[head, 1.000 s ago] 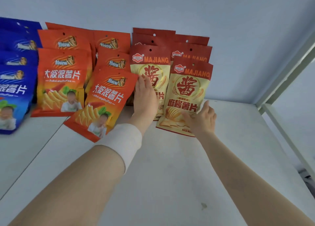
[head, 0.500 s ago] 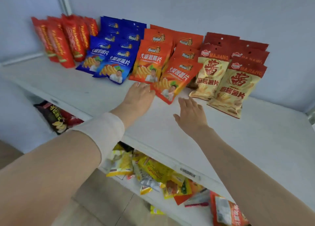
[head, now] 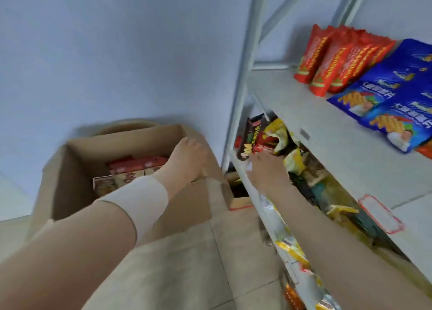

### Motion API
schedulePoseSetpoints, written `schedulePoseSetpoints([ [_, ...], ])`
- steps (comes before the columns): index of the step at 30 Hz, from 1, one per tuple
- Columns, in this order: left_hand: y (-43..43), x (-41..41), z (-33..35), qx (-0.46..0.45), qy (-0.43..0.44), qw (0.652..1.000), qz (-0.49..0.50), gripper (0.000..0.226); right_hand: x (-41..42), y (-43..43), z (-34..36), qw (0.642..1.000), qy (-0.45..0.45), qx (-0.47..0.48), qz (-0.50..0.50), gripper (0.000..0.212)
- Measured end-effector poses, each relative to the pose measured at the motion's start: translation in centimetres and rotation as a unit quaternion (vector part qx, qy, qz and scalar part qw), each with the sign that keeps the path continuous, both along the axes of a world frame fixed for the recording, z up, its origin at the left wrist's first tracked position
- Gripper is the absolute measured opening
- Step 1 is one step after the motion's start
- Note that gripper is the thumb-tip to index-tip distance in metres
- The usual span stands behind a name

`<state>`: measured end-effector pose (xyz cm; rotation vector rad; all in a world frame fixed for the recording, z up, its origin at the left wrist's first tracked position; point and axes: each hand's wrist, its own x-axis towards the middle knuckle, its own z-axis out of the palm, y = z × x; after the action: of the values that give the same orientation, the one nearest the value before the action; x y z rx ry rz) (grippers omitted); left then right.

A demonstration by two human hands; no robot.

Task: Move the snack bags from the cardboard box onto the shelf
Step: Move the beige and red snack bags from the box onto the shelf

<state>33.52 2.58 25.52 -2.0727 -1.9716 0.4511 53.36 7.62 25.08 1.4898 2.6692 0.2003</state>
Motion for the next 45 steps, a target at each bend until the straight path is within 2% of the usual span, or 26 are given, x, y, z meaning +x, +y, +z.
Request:
schedulePoseSetpoints([
  [4, -3.5, -11.9, -4.3, -0.035, -0.019, 0.994, 0.098, 0.035, -12.1, 0.1, -4.6, 0.995, -0.017, -0.059, 0.073, 0.045],
  [9, -6.6, -21.7, -10.0, -0.077, -0.056, 0.974, 0.206, 0.034, -21.1, 1.5, -9.6, 0.986, -0.019, -0.124, 0.108, 0.045],
  [16, -6.5, -28.9, -18.8, -0.099, -0.196, 0.910, 0.351, 0.030, -28.4, 5.7, -18.7, 0.966, -0.074, -0.207, 0.140, 0.043],
  [21, -4.0, -31.2, -24.7, -0.119, -0.319, 0.812, 0.475, 0.033, -31.0, 8.9, -24.9, 0.942, -0.116, -0.285, 0.131, 0.049],
  [25, -1.1, -32.5, -31.0, -0.143, -0.388, 0.747, 0.521, 0.051, -33.1, 11.5, -30.6, 0.927, -0.135, -0.335, 0.096, 0.055],
  [28, 1.8, -34.3, -36.3, -0.102, -0.481, 0.644, 0.587, 0.063, -34.8, 13.1, -35.6, 0.915, -0.087, -0.394, 0.008, 0.054],
  [31, 4.7, -36.4, -40.8, 0.018, -0.556, 0.526, 0.643, 0.082, -36.4, 14.0, -40.0, 0.894, -0.015, -0.433, -0.111, 0.062],
  [33, 6.0, -37.3, -43.2, 0.079, -0.577, 0.481, 0.656, 0.093, -36.9, 14.2, -42.4, 0.885, 0.042, -0.431, -0.172, 0.069],
  [34, 6.4, -37.6, -44.2, 0.092, -0.576, 0.477, 0.658, 0.096, -37.1, 14.2, -43.4, 0.876, 0.070, -0.434, -0.199, 0.073],
  [37, 6.6, -37.7, -46.1, 0.102, -0.534, 0.517, 0.661, 0.093, -37.5, 14.0, -45.4, 0.840, 0.134, -0.456, -0.262, 0.080],
  [39, 6.4, -37.7, -46.7, 0.108, -0.512, 0.532, 0.666, 0.086, -37.6, 14.0, -46.0, 0.832, 0.144, -0.452, -0.289, 0.081],
  [43, 6.3, -38.2, -47.1, 0.123, -0.527, 0.537, 0.647, 0.061, -37.9, 14.4, -46.3, 0.817, 0.167, -0.439, -0.334, 0.089],
  [45, 6.0, -38.4, -47.0, 0.126, -0.543, 0.527, 0.641, 0.057, -38.3, 14.4, -46.0, 0.812, 0.188, -0.437, -0.339, 0.090],
])
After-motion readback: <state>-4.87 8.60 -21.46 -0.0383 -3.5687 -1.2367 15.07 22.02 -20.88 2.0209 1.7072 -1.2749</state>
